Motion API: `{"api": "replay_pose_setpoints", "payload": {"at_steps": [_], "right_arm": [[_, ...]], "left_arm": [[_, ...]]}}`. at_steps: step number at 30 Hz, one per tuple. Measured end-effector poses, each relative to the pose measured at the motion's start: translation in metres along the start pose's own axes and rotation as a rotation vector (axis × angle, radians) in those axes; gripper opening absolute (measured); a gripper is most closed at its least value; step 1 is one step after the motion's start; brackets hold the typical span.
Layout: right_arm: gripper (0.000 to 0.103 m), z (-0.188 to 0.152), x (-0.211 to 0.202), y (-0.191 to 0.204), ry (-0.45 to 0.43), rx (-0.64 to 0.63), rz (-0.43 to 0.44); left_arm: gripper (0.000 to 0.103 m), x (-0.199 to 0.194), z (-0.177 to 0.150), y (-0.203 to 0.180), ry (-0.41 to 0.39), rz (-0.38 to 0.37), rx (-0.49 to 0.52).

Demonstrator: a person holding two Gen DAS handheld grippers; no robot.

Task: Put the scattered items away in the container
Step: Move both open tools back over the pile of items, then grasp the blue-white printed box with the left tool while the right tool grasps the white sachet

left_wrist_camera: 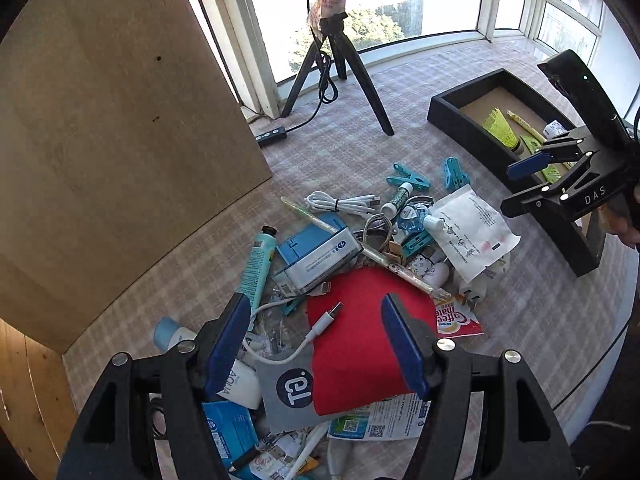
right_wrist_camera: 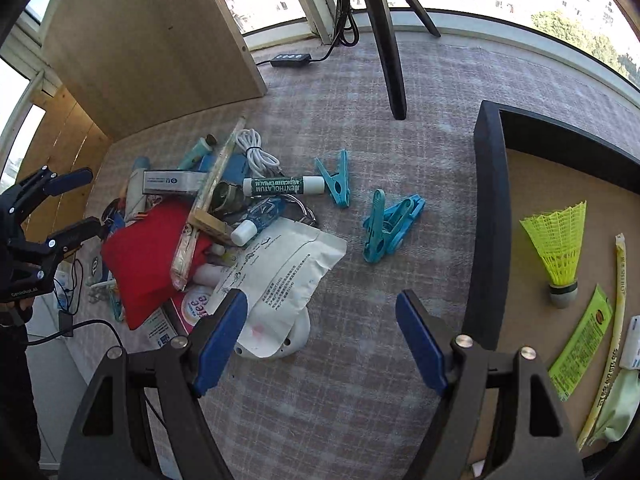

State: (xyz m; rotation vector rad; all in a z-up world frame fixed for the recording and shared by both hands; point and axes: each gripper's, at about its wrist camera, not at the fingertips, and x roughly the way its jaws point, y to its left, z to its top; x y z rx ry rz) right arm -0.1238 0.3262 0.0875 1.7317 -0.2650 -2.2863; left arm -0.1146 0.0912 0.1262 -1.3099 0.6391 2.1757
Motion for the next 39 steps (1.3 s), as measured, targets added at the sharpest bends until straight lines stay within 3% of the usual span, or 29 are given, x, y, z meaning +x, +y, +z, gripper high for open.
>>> {"api": "replay_pose_setpoints", "payload": {"at_steps": [6,15,20,22,30,34,39], "right_arm": [[0.076,0.010,0.021,-0.001,0.033,0.045,0.020],[0.076,0.023,0.044,-0.001,0.074,0.080,0.082],[0.073,0.030,0.055,0.000,0.094,0.096,0.116],[0.053,0.031,0.057,0.003,0.093,0.092,0.120],[0.017,0.032,0.038,0.003,0.027,0.107,0.179],[0.009,0.029,0.022,0.006,-0.003,0.104,0.209],[0.007,0.023,0.002,0.014,-0.045,0.090,0.233]], "left_arm": [[0.066,0.042,0.017,-0.012,0.056,-0.024,0.143],[0.066,0.081,0.023,-0.006,0.114,-0.076,0.176],[0.052,0.089,0.023,-0.001,0.126,-0.095,0.157],[0.049,0.090,0.023,0.000,0.125,-0.097,0.159],[0.031,0.089,0.023,0.000,0.105,-0.063,0.156],[0.028,0.084,0.023,0.002,0.087,-0.044,0.150],[0.027,0.068,0.022,0.010,0.050,-0.031,0.109]]}}
